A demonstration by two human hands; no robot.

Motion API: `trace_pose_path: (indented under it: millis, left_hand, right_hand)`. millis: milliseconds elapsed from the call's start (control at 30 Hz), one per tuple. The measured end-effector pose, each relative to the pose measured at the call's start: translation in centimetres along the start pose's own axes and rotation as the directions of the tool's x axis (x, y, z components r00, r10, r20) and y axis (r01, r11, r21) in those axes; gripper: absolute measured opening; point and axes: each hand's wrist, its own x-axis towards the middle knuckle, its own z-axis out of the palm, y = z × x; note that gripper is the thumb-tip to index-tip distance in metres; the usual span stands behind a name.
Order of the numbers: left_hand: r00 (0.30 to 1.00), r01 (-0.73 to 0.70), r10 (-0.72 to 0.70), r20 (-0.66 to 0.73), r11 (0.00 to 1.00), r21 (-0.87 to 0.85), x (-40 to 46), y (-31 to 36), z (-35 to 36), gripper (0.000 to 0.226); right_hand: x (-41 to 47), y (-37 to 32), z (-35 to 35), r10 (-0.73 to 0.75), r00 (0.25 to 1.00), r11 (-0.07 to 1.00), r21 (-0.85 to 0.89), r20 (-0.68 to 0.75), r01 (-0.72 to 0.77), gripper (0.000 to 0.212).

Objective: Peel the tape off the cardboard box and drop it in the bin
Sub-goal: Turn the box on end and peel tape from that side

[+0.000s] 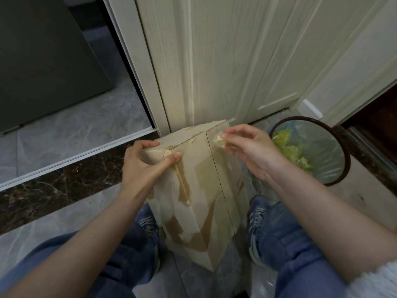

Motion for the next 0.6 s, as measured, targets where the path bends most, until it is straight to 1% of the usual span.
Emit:
trace_pose_path:
  millis: [133,167,267,333,367,433,533,600]
  left_hand:
    - [1.0,0.02,-0.02,0.0,1.0,-0.009,0.0,0.1,0.0,0.071]
    - [1.0,0.022,-0.023,-0.001,1.0,-0.013,0.0,0.1,0.1,0.072]
    - [1.0,0.027,-0.027,-0.005,0.999,-0.018,0.0,0.2,0.1,0.072]
    - [1.0,0.031,-0.031,0.0,0.999,-0.019,0.0,0.2,0.1,0.072]
    - [0.999,0.034,-0.034,0.002,0.999,-0.02,0.0,0.1,0.1,0.072]
    - [0.999,0.038,-0.038,0.001,0.999,-0.022,0.0,0.1,0.1,0.072]
    - [0.999,0.042,-0.042,-0.002,0.999,-0.021,0.0,0.1,0.1,0.072]
    - [0.999,0.044,-0.044,-0.002,0.999,-0.019,0.0,0.1,0.1,0.072]
  right_hand:
    - [0.8,0.1,-0.9,0.026,1.0,0.999,0.026,0.002,-0.026,0.022]
    - [1.0,0.1,-1.2,0.036,0.999,0.999,-0.015,-0.012,-0.036,0.021]
    - [1.2,-0.3,-1.8,0.012,0.993,0.977,-0.209,-0.115,-0.036,0.013]
    - [1.4,-0.6,-2.0,-0.02,0.985,0.964,-0.265,-0.174,-0.027,0.005]
    - [1.5,-0.7,-2.2,-0.026,0.982,0.961,-0.274,-0.186,-0.027,0.006]
    - [1.6,-0.7,-2.3,0.008,0.988,0.977,-0.21,-0.155,-0.041,0.011]
    - [1.3,-0.9,-2.0,0.055,0.995,0.998,0.0,-0.08,-0.055,0.015]
    - [1.1,-1.0,-1.9,0.037,0.998,0.999,0.032,-0.041,-0.036,0.032]
